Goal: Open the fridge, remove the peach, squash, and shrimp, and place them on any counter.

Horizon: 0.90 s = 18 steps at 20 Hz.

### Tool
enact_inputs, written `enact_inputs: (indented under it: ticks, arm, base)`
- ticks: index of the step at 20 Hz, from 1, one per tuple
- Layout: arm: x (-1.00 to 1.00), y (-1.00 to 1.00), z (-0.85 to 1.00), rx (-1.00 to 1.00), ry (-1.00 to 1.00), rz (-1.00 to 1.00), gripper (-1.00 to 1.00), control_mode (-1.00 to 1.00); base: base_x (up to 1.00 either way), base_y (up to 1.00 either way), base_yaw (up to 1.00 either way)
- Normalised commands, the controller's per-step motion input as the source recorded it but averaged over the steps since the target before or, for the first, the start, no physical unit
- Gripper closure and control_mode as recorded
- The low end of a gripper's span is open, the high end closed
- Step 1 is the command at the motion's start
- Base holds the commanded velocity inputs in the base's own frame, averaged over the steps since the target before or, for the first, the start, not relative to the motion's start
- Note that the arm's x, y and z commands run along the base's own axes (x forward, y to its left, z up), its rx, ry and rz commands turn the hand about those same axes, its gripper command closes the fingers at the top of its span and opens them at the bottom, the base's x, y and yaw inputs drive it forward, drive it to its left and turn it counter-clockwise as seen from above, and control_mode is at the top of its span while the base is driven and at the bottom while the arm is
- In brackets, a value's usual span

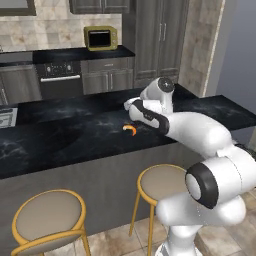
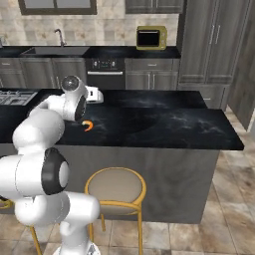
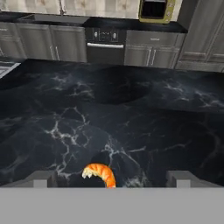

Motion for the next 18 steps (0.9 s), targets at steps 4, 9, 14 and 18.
enact_inputs:
  ticks: [4,9,14,18]
  arm:
    - [-0.70,-0.20,0.96,-0.10,0.02,-0.13,-1.00,-1.00]
    - [-0.73,-0.17,0.81,-0.01,0.00,-0.11,-1.00,-1.00]
    - [-0.83,-0.43,0.60,0.03,0.07,-0.04,-1.00,-1.00]
    - [-0.67,-0.47,0.02,0.00,0.23,-0.01,-1.00,-1.00]
  base:
    - [0.00,0.00,0.00]
    - [0.00,0.00,0.00]
    - [0.00,0.00,0.00]
    - [0.00,0.00,0.00]
